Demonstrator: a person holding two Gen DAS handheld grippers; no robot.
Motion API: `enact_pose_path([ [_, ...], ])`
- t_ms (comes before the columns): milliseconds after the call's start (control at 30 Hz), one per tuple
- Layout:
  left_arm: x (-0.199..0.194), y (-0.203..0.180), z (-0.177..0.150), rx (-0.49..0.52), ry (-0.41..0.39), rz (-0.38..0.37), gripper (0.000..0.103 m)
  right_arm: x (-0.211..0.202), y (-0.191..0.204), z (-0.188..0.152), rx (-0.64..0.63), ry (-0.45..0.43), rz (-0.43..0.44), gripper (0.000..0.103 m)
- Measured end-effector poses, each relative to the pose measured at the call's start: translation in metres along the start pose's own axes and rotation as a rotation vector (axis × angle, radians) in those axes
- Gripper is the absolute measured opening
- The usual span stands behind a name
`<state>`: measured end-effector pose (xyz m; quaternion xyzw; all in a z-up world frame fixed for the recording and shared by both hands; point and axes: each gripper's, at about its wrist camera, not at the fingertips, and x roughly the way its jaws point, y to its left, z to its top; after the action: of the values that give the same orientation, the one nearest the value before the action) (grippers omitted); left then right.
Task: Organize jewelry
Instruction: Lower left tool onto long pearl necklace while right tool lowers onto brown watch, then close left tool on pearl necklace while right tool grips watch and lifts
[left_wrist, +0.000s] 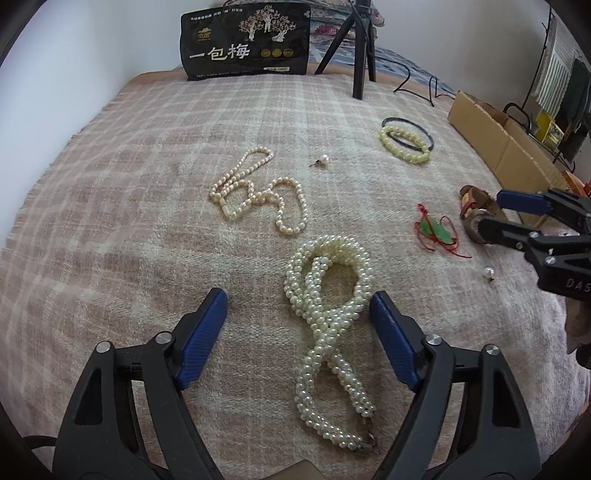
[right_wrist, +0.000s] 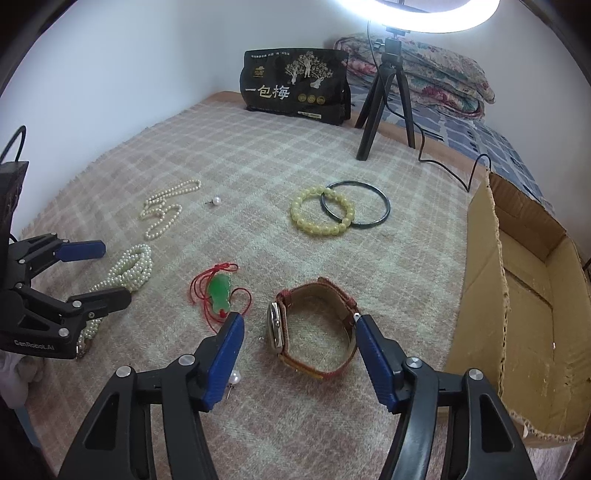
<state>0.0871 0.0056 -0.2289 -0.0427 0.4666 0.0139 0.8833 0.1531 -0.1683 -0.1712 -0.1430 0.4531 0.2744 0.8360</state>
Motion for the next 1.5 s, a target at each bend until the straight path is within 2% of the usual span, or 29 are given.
enact_pose_path([
  [133, 0.002, -0.003, -0.001, 0.016, -0.017, 0.016, 0.081, 0.001, 0.003, 0.001, -0.027, -0.002, 0.011, 0.06],
  [200, 0.004, -0.004, 0.0, 0.015, -0.025, 0.016, 0.078, 0.005, 0.004, 0.001, -0.033, 0.007, 0.024, 0.054],
  [300, 0.004, -0.005, 0.0, 0.02, -0.041, 0.017, 0.071, 0.011, 0.006, -0.002, -0.047, 0.026, 0.026, 0.05],
  [433, 0.003, -0.009, -0.001, 0.046, -0.063, 0.011, 0.048, 0.018, 0.006, -0.004, -0.063, 0.038, 0.018, 0.046],
  [567, 0.002, -0.009, -0.001, 0.047, -0.07, -0.006, 0.035, 0.02, 0.005, -0.004, -0.061, 0.036, 0.027, 0.044],
  [633, 0.002, -0.008, -0.001, 0.042, -0.072, -0.006, 0.031, 0.021, 0.005, -0.004, -0.059, 0.034, 0.035, 0.04],
  [700, 0.001, -0.007, 0.0, 0.035, -0.072, -0.014, 0.029, 0.021, 0.005, -0.004, -0.052, 0.03, 0.045, 0.032],
  [767, 0.001, -0.006, 0.001, 0.029, -0.069, -0.021, 0.019, 0.021, 0.004, -0.003, -0.046, 0.029, 0.055, 0.024],
  [900, -0.001, -0.003, 0.002, 0.013, -0.066, -0.033, 0.017, 0.02, 0.007, -0.002, -0.051, 0.024, 0.074, 0.012],
  [1200, -0.011, 0.005, 0.004, -0.022, -0.079, -0.042, 0.014, 0.015, 0.006, -0.001, -0.031, 0.008, 0.093, 0.01],
  [1500, -0.039, 0.015, 0.012, -0.055, -0.131, -0.066, 0.014, -0.003, 0.009, 0.004, -0.033, -0.036, 0.081, 0.01],
])
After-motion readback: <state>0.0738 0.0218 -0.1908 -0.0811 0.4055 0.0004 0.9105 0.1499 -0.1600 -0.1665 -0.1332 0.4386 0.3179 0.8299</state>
